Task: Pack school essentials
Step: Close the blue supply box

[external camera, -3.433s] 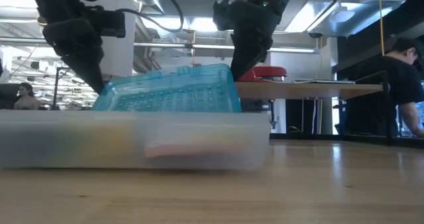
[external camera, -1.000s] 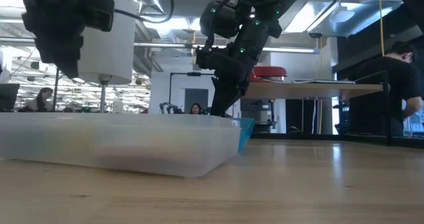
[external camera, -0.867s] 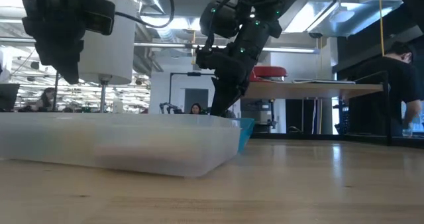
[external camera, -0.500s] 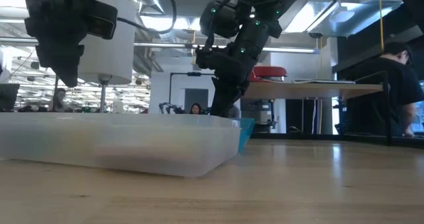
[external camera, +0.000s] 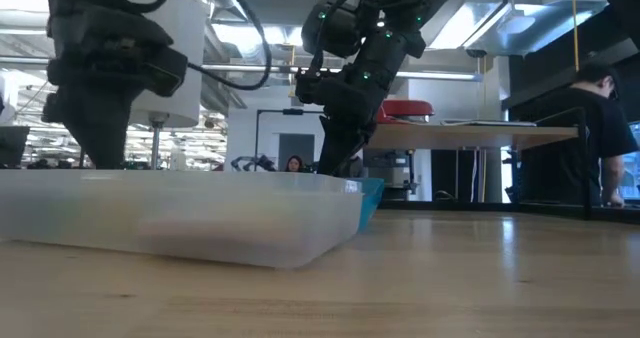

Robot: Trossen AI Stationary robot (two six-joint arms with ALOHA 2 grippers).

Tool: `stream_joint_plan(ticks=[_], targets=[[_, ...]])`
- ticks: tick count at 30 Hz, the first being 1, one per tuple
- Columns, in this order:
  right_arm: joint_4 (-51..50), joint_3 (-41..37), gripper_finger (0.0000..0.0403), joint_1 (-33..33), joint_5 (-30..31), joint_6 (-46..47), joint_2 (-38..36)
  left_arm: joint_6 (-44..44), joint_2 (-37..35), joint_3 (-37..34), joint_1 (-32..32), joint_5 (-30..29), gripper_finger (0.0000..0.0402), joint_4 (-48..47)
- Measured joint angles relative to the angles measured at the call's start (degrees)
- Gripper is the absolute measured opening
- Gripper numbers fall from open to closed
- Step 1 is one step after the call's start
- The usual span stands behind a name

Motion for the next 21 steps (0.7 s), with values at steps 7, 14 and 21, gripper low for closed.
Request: stream_joint_plan(ticks=[7, 14, 21], targets=[[0.0, 0.0, 0.0004, 0.0, -0.18, -0.19, -0.02, 1.52, 2.73, 0.0, 0.0, -0.28, 0.0095, 3.41], [-0.02, 0.0, 0.0004, 0.0, -0.31, -1.33, -0.04, 1.54, 5.29, 0.0, 0.0, -1.06, 0.0094, 3.9], [-0.04, 0.0, 0.0004, 0.0, -0.53, -1.41, -0.04, 1.76, 6.98, 0.02, -0.02, -1.72, 0.0094, 4.84]])
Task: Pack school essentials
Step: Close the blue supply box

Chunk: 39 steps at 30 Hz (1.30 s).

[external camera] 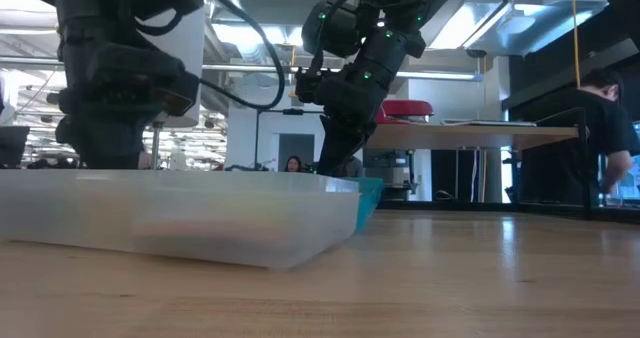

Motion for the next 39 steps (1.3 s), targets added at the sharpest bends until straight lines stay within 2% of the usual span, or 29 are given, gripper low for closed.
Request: stream_joint_plan(ticks=[8, 13, 24, 32, 37, 39], targets=[[0.39, 0.0, 0.0004, 0.07, -6.42, -0.31, 0.0, 0.04, -0.01, 0.0, 0.0, -1.39, 0.0094, 0.12], [0.42, 0.0, 0.0004, 0.35, -6.86, -0.51, 0.0, 0.04, -0.01, 0.0, 0.0, -1.87, 0.0091, 0.1], [0.57, 0.0, 0.0004, 0.35, -6.86, -0.1, 0.0, 0.65, -0.03, 0.0, -0.61, -1.21, 0.0008, 0.12], [1.4, 0.02, 0.0004, 0.86, -9.03, -1.19, 0.0, -0.42, -0.03, 0.0, -0.63, -2.23, 0.0006, 0.1], [-0.9, 0.09, 0.0004, 1.77, -1.52, 1.07, -0.02, -0.46, -0.03, 0.0, -0.63, -2.55, 0.0005, 0.1], [-1.2, 0.09, 0.0004, 1.75, -0.88, 1.43, -0.02, -0.48, -0.03, 0.0, -0.63, -2.57, 0.0004, 0.08]])
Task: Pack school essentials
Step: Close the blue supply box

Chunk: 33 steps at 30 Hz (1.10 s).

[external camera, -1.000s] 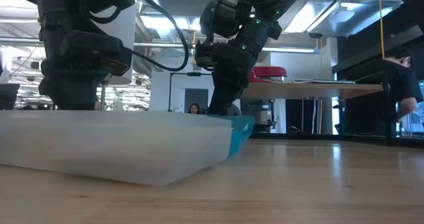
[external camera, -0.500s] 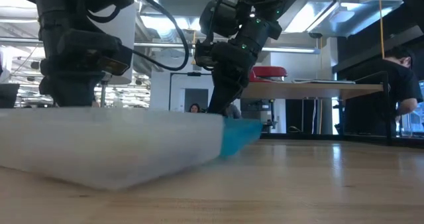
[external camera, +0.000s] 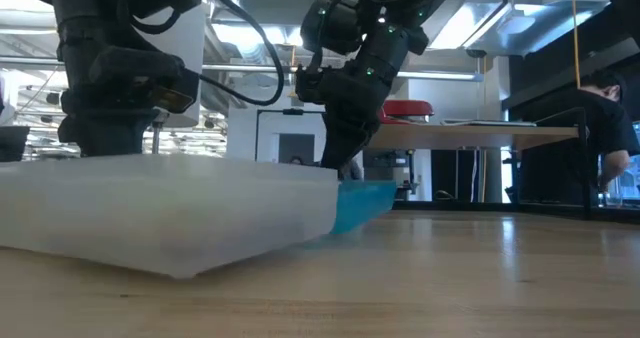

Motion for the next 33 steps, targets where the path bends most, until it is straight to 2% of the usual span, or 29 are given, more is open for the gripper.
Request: stream_joint_plan(ticks=[8, 17, 33], targets=[[-0.48, 0.0, 0.0004, 0.15, 2.5, 0.44, 0.0, -0.02, 0.0, 0.0, 0.0, -0.02, 0.0002, -0.03], [-0.5, -0.02, 0.0004, 0.36, -2.86, 0.21, 1.95, -0.02, 0.0, 0.0, 0.0, -0.46, 0.0002, 0.02], [1.92, 0.07, 0.0004, 2.26, -4.68, 0.28, 1.84, 0.02, -0.04, 0.0, 0.01, -0.35, 0.0002, 0.0]])
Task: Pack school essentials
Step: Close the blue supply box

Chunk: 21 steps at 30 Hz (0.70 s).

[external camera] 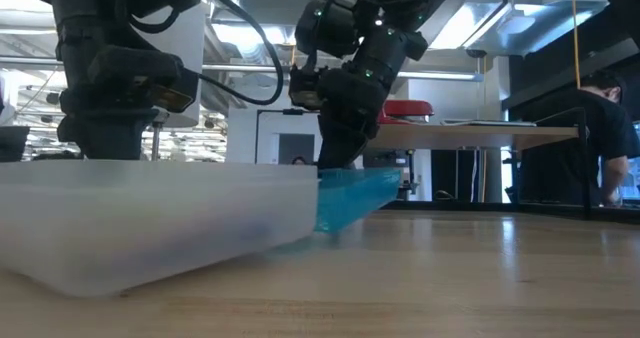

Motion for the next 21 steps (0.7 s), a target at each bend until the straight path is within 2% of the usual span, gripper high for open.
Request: stream_joint_plan(ticks=[9, 21], targets=[[-1.91, 4.95, 0.0004, 0.47, 0.01, 0.05, -0.12, -0.28, -0.01, 0.0, -0.01, 0.02, 0.0002, -0.09], [-4.97, 10.08, 0.0004, 2.65, 0.1, 0.54, -0.22, -3.19, -0.05, 0.0, 0.08, -3.02, 0.0002, -0.79]])
